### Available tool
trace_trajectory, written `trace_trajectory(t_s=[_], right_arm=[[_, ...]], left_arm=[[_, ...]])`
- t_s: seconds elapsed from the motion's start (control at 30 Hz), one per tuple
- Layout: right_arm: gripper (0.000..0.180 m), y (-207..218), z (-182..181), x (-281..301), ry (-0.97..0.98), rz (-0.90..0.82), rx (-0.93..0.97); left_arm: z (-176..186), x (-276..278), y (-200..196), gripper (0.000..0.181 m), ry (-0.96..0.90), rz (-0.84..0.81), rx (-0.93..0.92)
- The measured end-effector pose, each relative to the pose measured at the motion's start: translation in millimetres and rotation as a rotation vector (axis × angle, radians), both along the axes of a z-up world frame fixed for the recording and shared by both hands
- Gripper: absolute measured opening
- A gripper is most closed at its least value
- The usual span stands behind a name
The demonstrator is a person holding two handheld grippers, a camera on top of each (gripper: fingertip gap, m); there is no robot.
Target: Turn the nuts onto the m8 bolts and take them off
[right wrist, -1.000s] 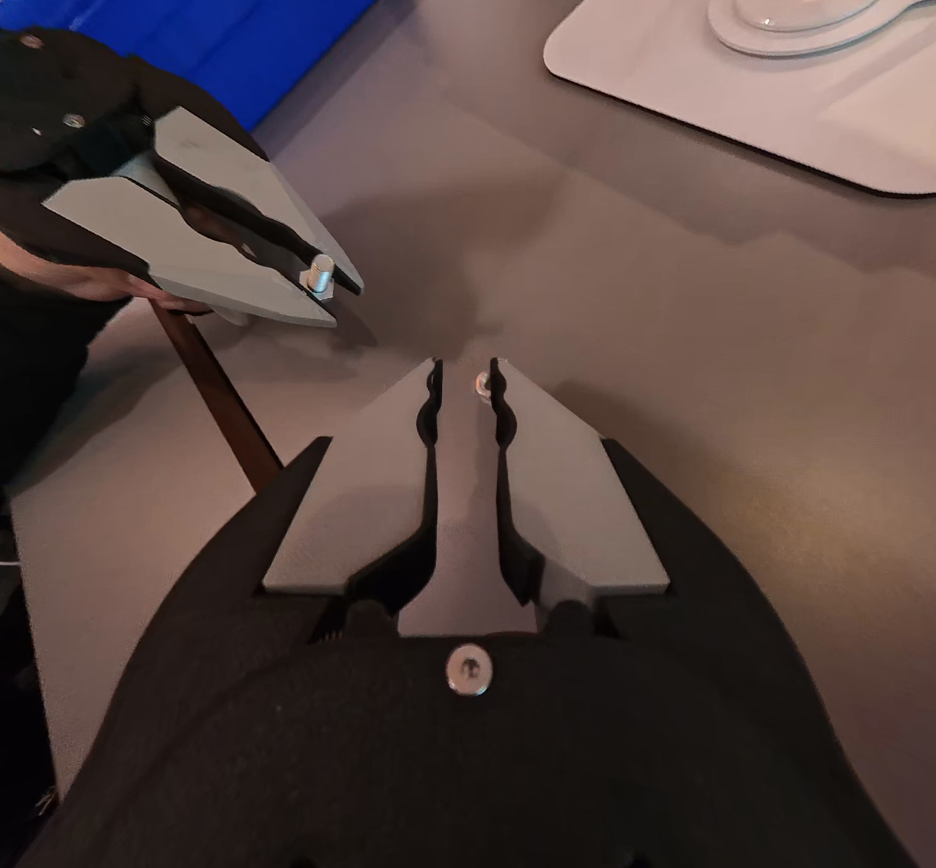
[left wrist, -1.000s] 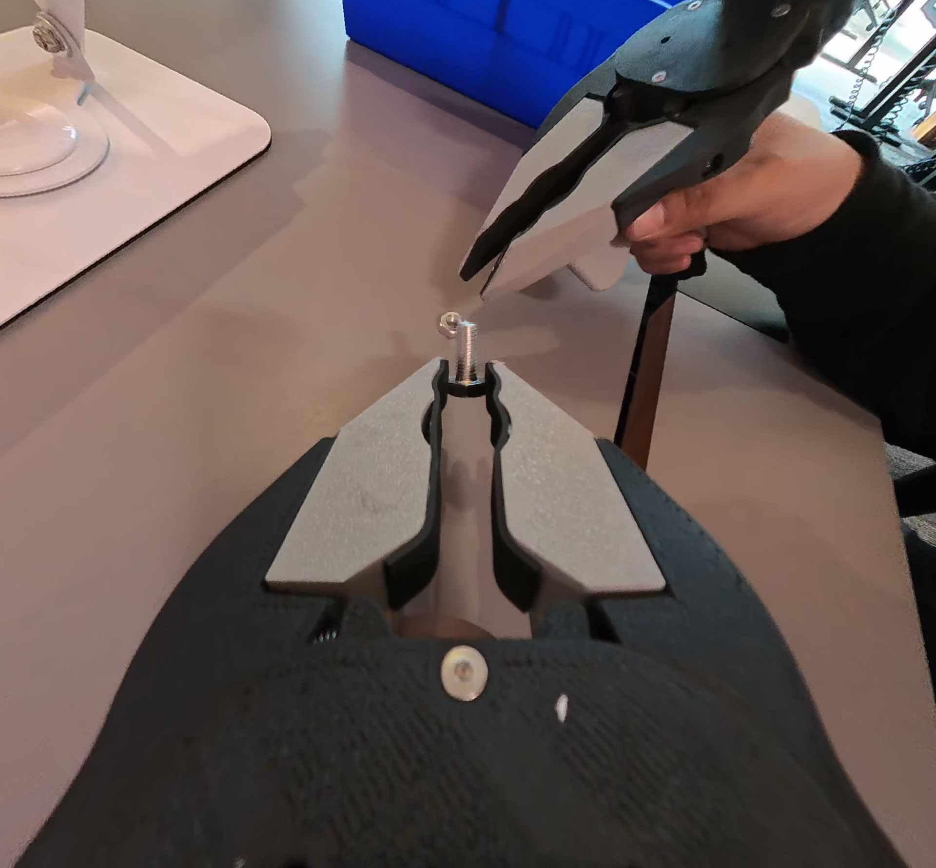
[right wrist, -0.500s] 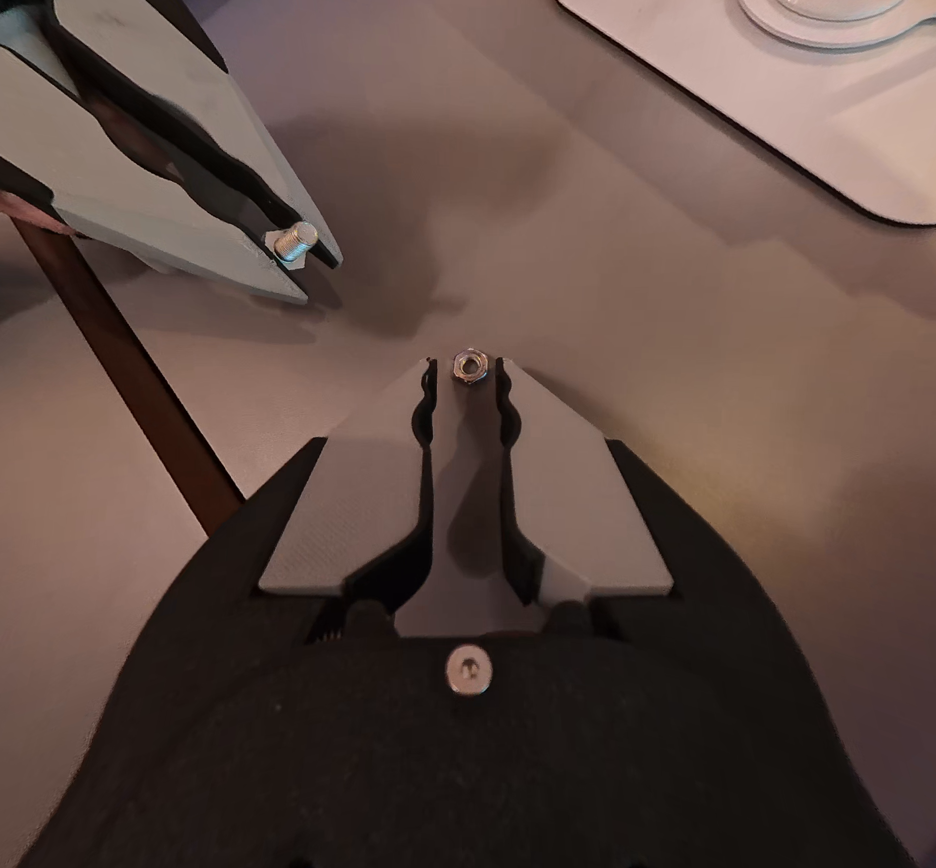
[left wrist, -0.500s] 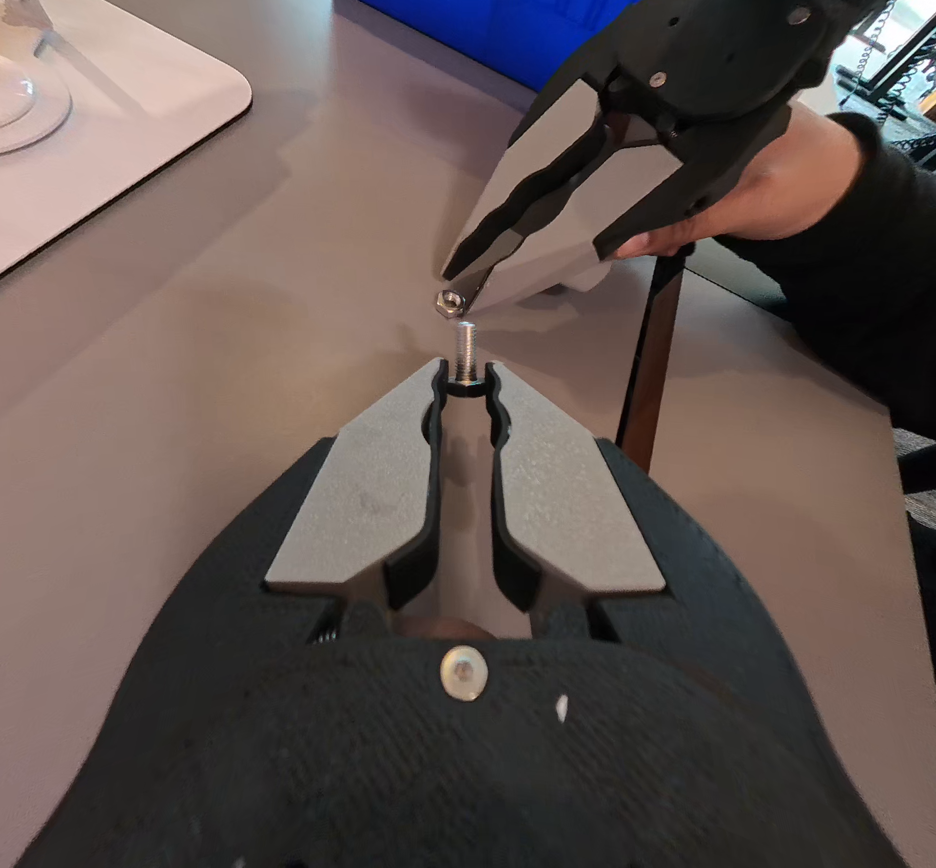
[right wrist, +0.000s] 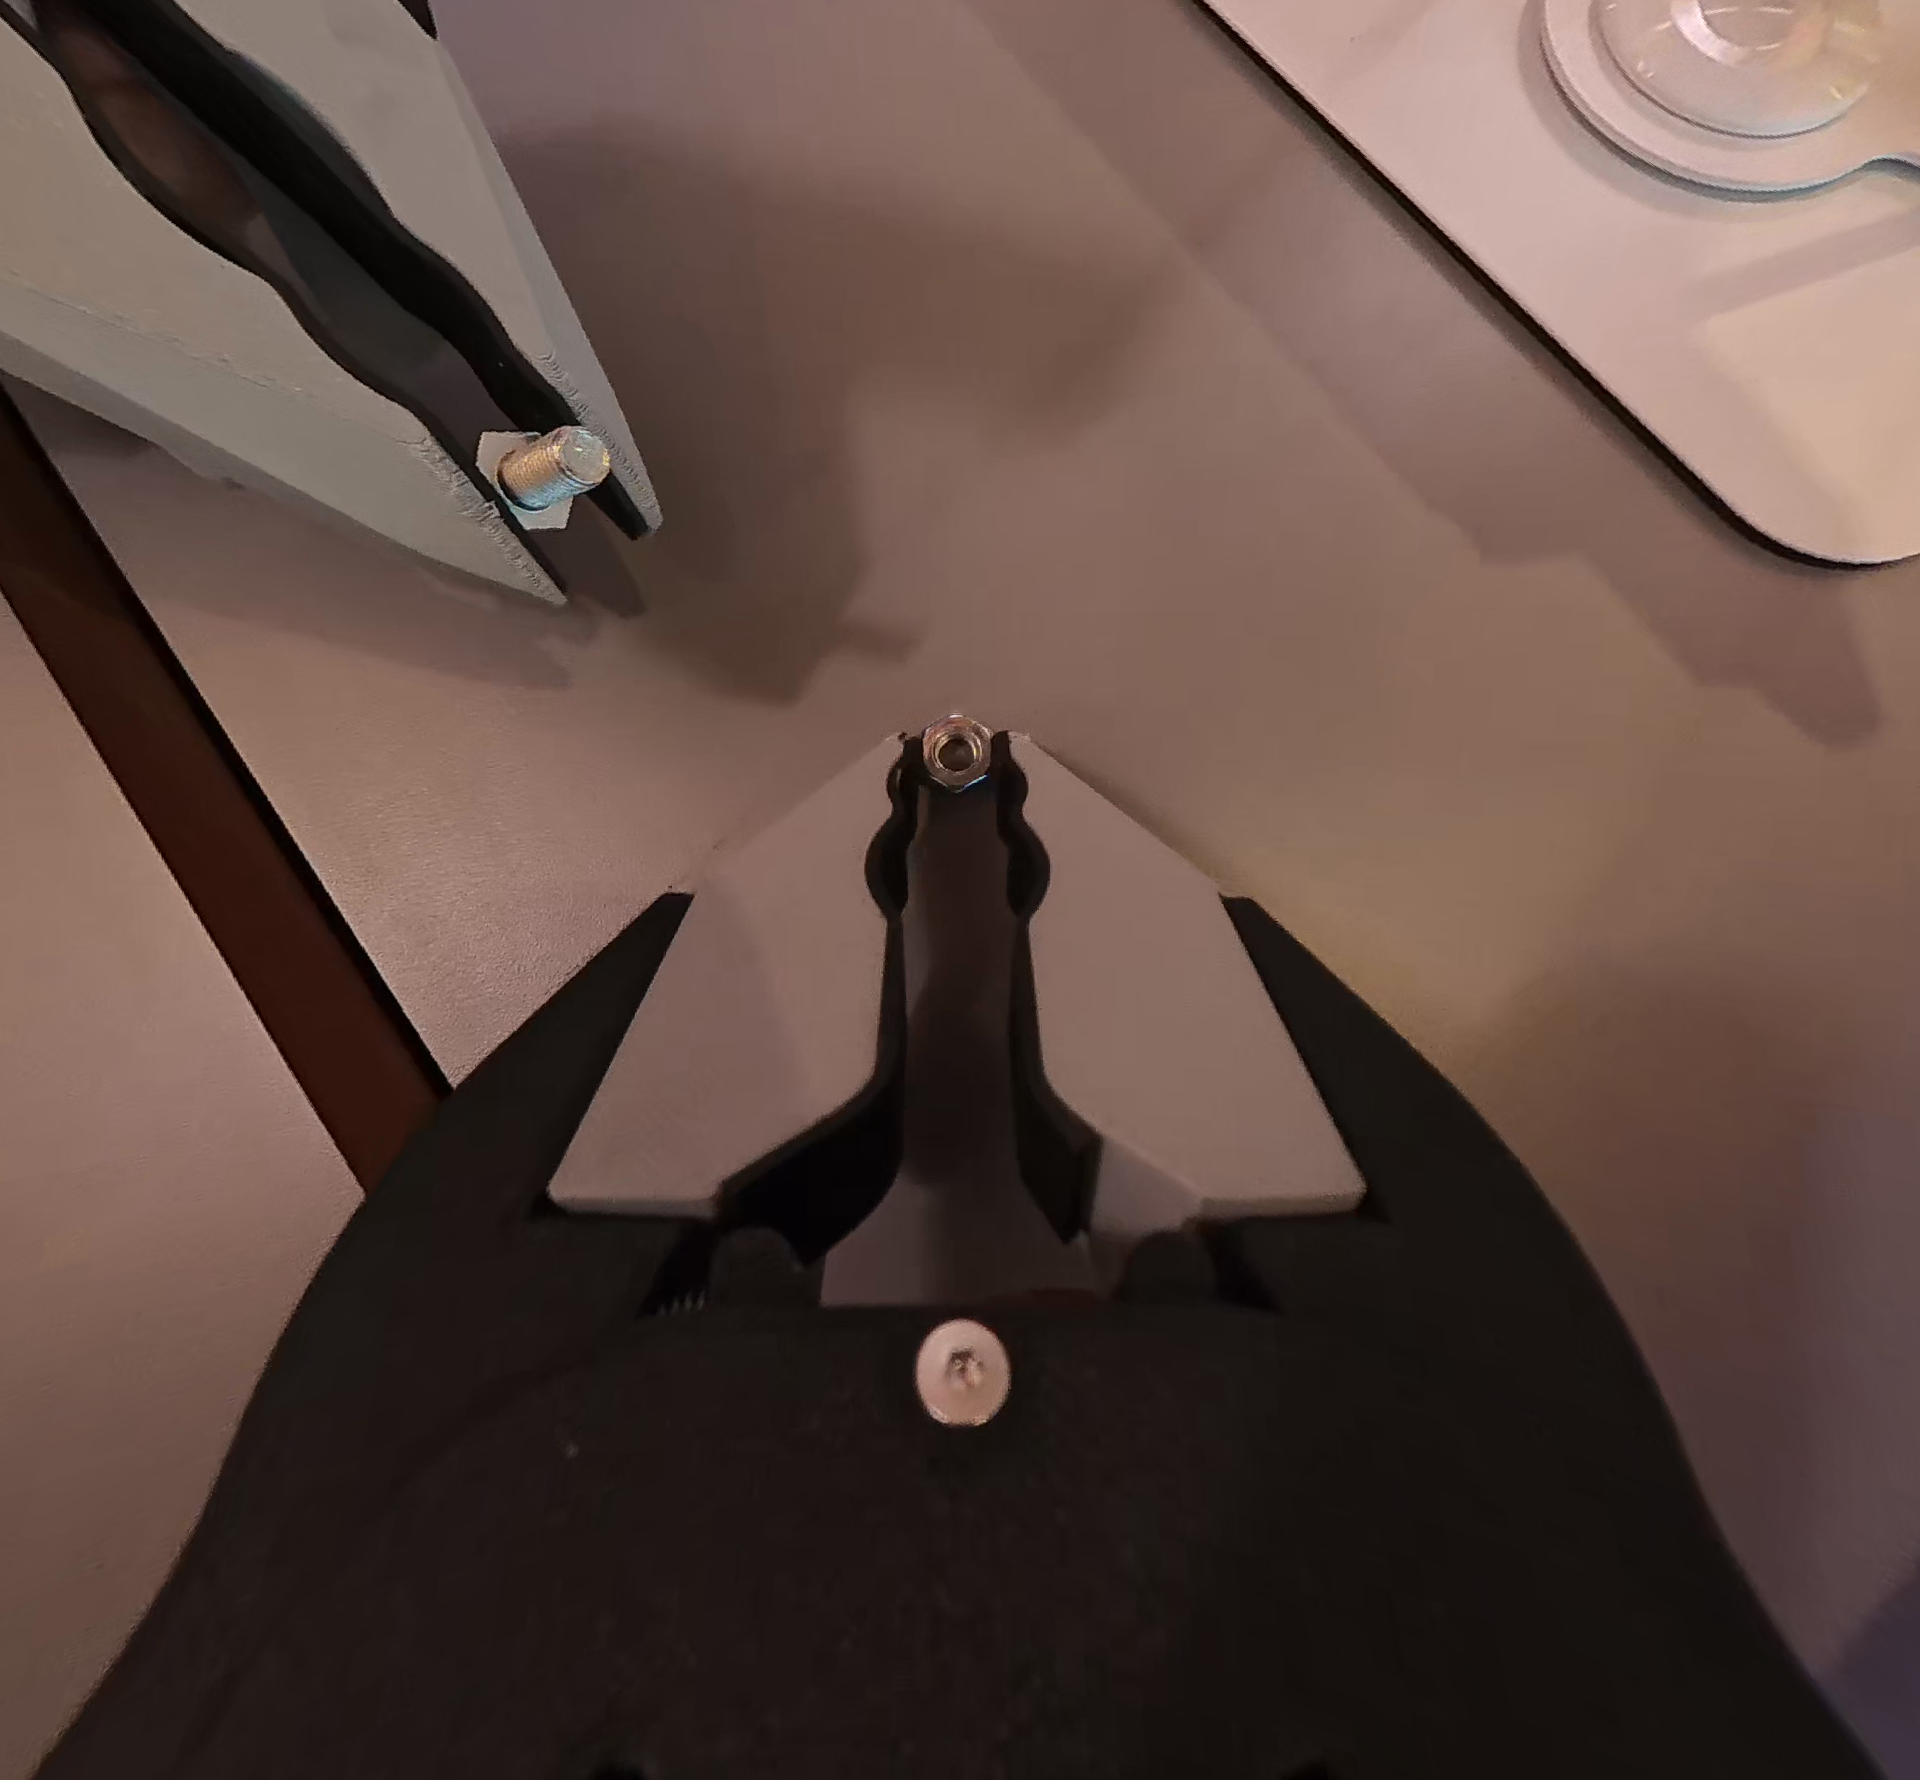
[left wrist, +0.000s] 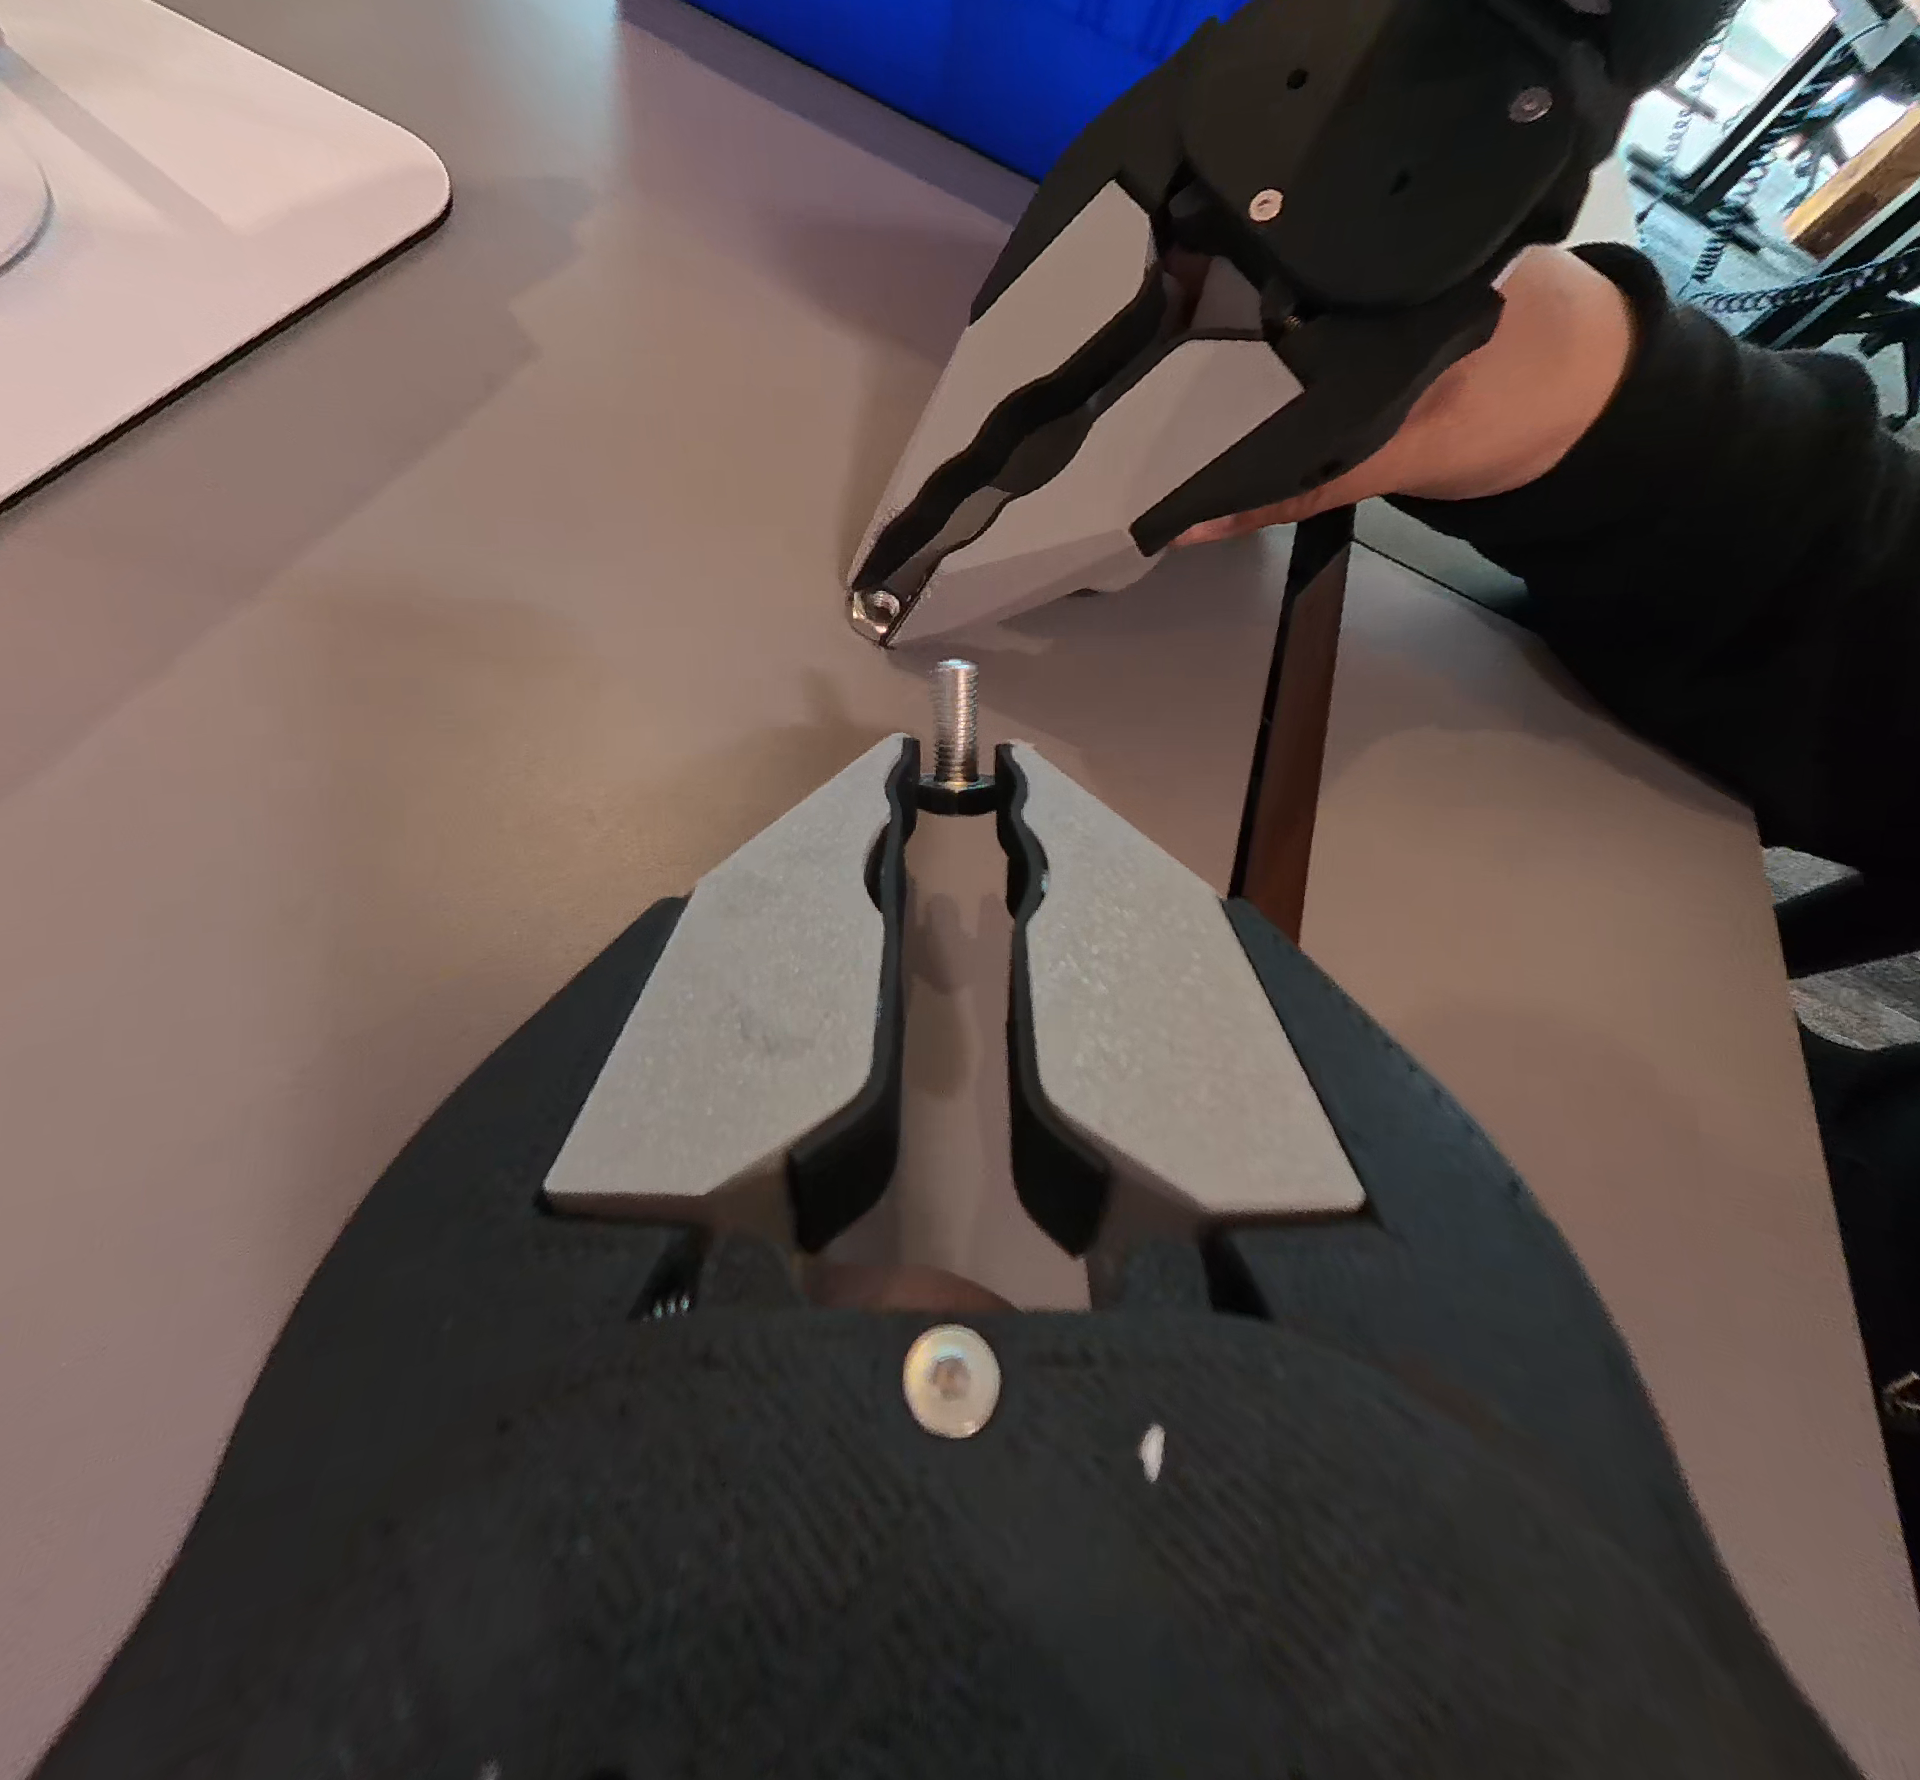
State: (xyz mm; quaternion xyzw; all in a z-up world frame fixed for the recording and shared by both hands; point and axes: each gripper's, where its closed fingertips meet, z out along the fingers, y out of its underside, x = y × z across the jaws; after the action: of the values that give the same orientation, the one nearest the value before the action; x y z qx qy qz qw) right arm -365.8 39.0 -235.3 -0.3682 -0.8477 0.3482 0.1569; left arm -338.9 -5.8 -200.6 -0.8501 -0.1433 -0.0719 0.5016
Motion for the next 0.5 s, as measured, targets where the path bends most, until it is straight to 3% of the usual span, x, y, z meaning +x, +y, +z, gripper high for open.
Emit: trace_trajectory(t_s=[0.2, 0.5], right_arm=[[0.011, -11.1, 13.3, 7.4, -0.076, 0.023, -0.182], [0.011, -31.6, 98.2, 37.2, -0.008, 0.212, -0.589]], left_arm=[[17.0, 11.9, 1.3, 0.012, 0.021, -0.090, 0.117], [49.3, 29.0, -0.3, 0.012, 0.014, -0.199, 0.348]])
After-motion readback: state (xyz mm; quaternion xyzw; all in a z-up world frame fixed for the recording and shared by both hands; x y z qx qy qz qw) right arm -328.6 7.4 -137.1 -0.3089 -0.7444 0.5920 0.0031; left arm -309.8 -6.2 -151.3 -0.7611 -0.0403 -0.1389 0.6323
